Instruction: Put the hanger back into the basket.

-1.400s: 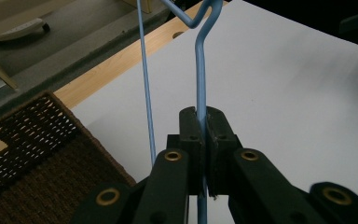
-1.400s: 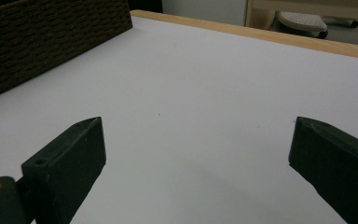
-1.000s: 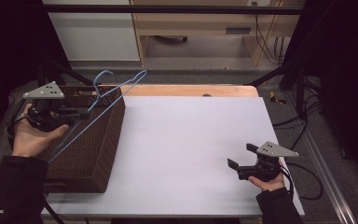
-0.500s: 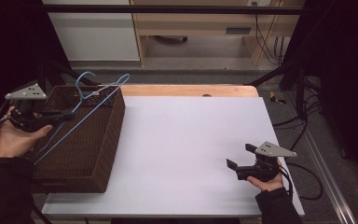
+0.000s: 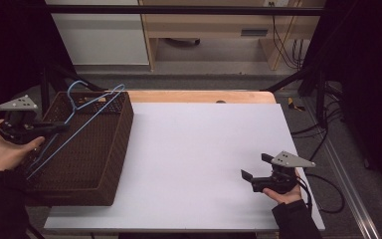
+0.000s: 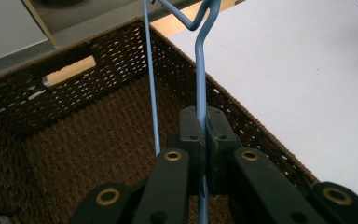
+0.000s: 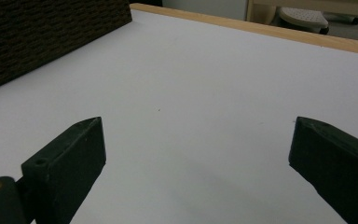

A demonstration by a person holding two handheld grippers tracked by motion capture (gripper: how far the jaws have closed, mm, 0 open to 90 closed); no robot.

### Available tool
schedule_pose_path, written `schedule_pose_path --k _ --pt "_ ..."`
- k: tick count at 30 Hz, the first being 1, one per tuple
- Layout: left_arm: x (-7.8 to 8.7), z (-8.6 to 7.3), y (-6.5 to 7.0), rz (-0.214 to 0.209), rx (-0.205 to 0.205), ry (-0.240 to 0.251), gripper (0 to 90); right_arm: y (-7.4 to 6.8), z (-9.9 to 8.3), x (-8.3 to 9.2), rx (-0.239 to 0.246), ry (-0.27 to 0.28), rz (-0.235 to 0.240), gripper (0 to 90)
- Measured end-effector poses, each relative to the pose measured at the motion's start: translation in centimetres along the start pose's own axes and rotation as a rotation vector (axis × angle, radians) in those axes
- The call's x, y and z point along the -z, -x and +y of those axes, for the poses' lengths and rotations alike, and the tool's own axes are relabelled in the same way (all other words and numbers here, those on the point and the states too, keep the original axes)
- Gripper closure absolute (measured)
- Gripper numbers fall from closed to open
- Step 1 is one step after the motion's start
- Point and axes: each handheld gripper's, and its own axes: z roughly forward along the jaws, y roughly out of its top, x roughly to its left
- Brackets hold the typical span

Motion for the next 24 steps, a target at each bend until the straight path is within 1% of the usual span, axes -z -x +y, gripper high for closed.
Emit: schedule_pose_path --k 2,3,4,5,6,7,11,12,14,17,20,21,22,23,24 --pt "-0.1 -0.4 -0.4 0.006 0.013 -0.001 86.9 0.0 0.0 0.0 -0.002 -0.002 0.000 4.2" --pt "-0.2 -0.6 -0.5 0.019 0.013 -0.003 86.9 0.0 0.0 0.0 -0.002 -0.002 0.000 4.2" --pt "-0.3 -0.9 -0.8 0.023 0.016 -0.004 86.9 0.0 0.0 0.0 -0.001 -0.003 -0.001 4.2" --pt "-0.3 -0.9 -0.8 0.023 0.016 -0.004 86.9 0.0 0.0 0.0 -0.001 -0.002 -0.001 4.2" --pt "-0.4 -1.1 -0.9 0.033 0.009 -0.003 86.9 0.0 0.0 0.0 0.000 -0.004 0.001 4.2" --pt "-0.5 -1.2 -1.0 0.032 0.009 -0.002 87.0 0.0 0.0 -0.1 0.000 -0.004 0.001 4.2" --pt "-1.2 -1.6 -1.3 0.032 -0.010 -0.024 87.0 0.0 0.0 -0.1 0.000 -0.004 -0.003 4.2" --pt "-1.4 -1.7 -1.4 0.032 -0.003 -0.021 86.9 0.0 0.0 -0.1 0.002 -0.004 -0.003 4.2" --pt "-1.8 -2.0 -1.5 0.037 -0.006 -0.018 87.0 0.0 0.0 -0.1 0.002 -0.004 -0.003 4.2" --pt "-2.3 -2.3 -1.5 0.031 -0.002 -0.020 86.9 0.0 0.0 -0.1 0.001 -0.006 -0.003 4.2" --pt "-3.0 -3.0 -1.5 0.041 -0.012 -0.039 87.0 0.0 -0.1 -0.1 -0.002 -0.007 -0.001 4.2" --pt "-3.2 -3.2 -1.4 0.040 -0.003 -0.041 86.9 0.0 -0.1 -0.1 0.000 -0.005 -0.002 4.2" --pt "-3.4 -3.5 -1.4 0.038 -0.007 -0.045 86.9 0.0 -0.1 -0.2 0.004 -0.008 -0.002 4.3" --pt "-4.0 -3.9 -1.3 0.036 0.006 -0.049 87.0 0.0 -0.1 -0.2 0.004 -0.009 -0.002 4.3" --pt "-4.2 -4.2 -1.2 0.038 0.003 -0.056 87.0 -0.1 -0.1 -0.2 0.000 -0.010 -0.003 4.3"
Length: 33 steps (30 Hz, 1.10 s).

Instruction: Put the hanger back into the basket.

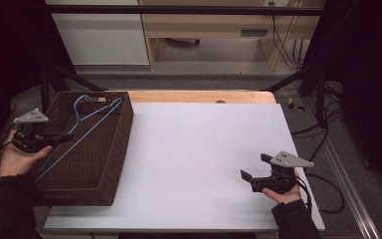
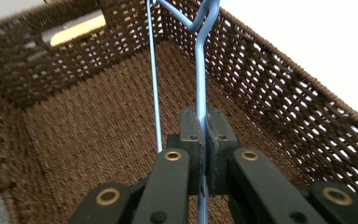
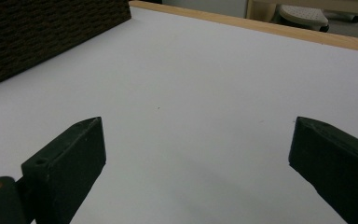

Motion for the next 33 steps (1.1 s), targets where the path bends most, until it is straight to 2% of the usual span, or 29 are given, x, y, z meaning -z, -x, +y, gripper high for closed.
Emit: schedule_pose_path --k 5,6,10,14,17,18,24,25,27,28,29,30,32,33 --pt "-1.1 -0.8 0.3 0.003 0.005 -0.031 86.9 -0.1 0.0 0.0 0.002 -0.002 0.001 4.3" --pt "-1.7 -1.0 0.4 0.011 0.002 -0.061 86.9 0.0 0.0 0.0 0.002 0.000 0.001 4.3" --pt "-2.6 -1.6 0.7 0.019 -0.001 -0.110 86.7 0.0 0.0 0.1 0.005 0.001 0.000 4.2" --pt "-3.0 -2.0 0.8 0.021 0.019 -0.128 85.7 0.0 0.0 0.1 -0.001 0.005 -0.002 4.3" --pt "-3.0 -2.1 0.8 0.023 0.019 -0.123 81.7 0.1 0.0 0.1 0.001 0.006 -0.006 4.3" --pt "-2.7 -2.1 0.9 0.010 0.026 -0.103 80.1 0.1 0.0 0.2 0.001 0.006 -0.006 4.3" --pt "-1.8 -1.7 1.8 0.013 0.021 -0.045 69.2 0.1 0.1 0.2 0.000 0.008 -0.006 4.3" --pt "-1.5 -1.4 2.4 0.011 0.019 -0.010 66.0 0.1 0.1 0.2 -0.001 0.008 -0.008 4.3" --pt "-1.3 -1.2 2.6 0.008 0.024 0.004 60.0 0.1 0.1 0.2 -0.001 0.010 -0.006 4.3" --pt "-1.0 -0.9 3.1 0.002 0.025 0.048 57.9 0.1 0.1 0.3 -0.003 0.014 -0.006 4.3" --pt "-1.0 -0.9 3.1 0.002 0.025 0.048 54.8 0.1 0.1 0.3 -0.006 0.017 -0.005 4.2" --pt "-0.7 -0.6 3.7 0.002 0.029 0.090 52.9 0.1 0.1 0.4 -0.002 0.018 -0.005 4.2" --pt "-0.5 -0.3 4.3 0.006 0.028 0.139 47.7 0.1 0.2 0.4 -0.007 0.022 -0.005 4.2" --pt "-0.5 -0.3 4.3 0.006 0.028 0.139 45.5 0.1 0.2 0.5 -0.007 0.027 -0.006 4.2"
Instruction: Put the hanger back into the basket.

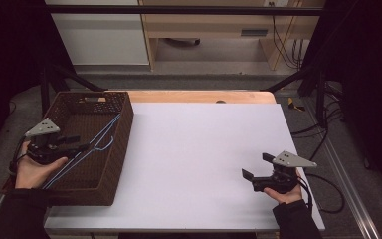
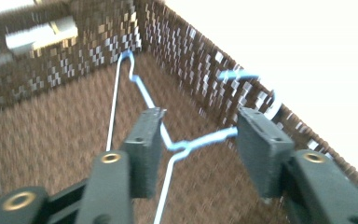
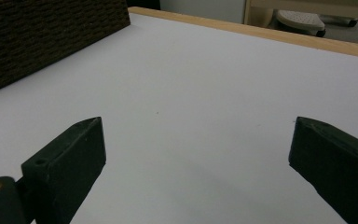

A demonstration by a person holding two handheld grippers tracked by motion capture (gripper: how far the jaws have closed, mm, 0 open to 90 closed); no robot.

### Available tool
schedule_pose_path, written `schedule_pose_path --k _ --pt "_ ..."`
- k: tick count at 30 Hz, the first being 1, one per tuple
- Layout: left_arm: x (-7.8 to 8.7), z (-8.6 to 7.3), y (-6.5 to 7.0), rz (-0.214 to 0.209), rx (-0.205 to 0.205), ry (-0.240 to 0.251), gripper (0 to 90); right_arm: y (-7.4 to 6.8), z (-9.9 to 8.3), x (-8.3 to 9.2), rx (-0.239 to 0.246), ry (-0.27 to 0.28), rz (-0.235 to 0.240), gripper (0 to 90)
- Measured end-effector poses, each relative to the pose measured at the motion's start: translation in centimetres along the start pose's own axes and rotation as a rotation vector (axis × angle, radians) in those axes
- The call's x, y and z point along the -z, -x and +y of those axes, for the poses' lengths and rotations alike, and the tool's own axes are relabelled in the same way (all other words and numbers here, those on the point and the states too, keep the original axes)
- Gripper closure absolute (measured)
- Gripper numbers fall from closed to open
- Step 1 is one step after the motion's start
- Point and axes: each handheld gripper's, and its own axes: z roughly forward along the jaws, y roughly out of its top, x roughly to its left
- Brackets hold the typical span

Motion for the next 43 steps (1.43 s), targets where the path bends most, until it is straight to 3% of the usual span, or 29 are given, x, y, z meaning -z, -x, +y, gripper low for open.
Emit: schedule_pose_path --k 1,4,9,14,18,19,26,29,34,43 --pt "0.2 0.3 0.7 -0.017 0.003 0.041 44.7 0.0 0.0 0.0 0.000 0.001 0.000 4.2" --pt "0.3 0.5 1.5 -0.010 0.001 0.075 38.4 0.0 0.1 0.2 -0.001 0.005 0.000 4.1" --pt "0.4 1.0 4.0 -0.009 -0.021 0.106 25.6 0.0 0.1 0.2 -0.002 0.010 -0.003 4.0" --pt "0.2 1.1 5.6 -0.026 -0.007 0.150 19.2 0.0 0.2 0.3 0.000 0.012 -0.001 3.8" --pt "-0.3 1.0 7.8 -0.041 -0.029 0.166 13.2 0.0 0.2 0.4 -0.001 0.021 -0.005 3.5" --pt "-0.3 1.0 7.8 -0.041 -0.029 0.166 12.3 0.0 0.2 0.4 -0.001 0.021 -0.005 3.5" --pt "-1.8 0.5 11.2 -0.101 -0.056 0.183 8.9 0.1 0.3 0.6 -0.001 0.029 -0.005 3.5" --pt "-2.2 0.2 11.8 -0.117 -0.069 0.180 9.1 0.1 0.3 0.7 0.003 0.032 -0.005 3.5" --pt "-2.9 -0.8 12.5 -0.143 -0.055 0.197 8.9 0.1 0.3 0.9 -0.002 0.041 -0.003 3.4" --pt "-3.2 -1.6 12.8 -0.143 -0.047 0.204 8.4 0.1 0.4 1.2 -0.005 0.052 0.000 3.5"
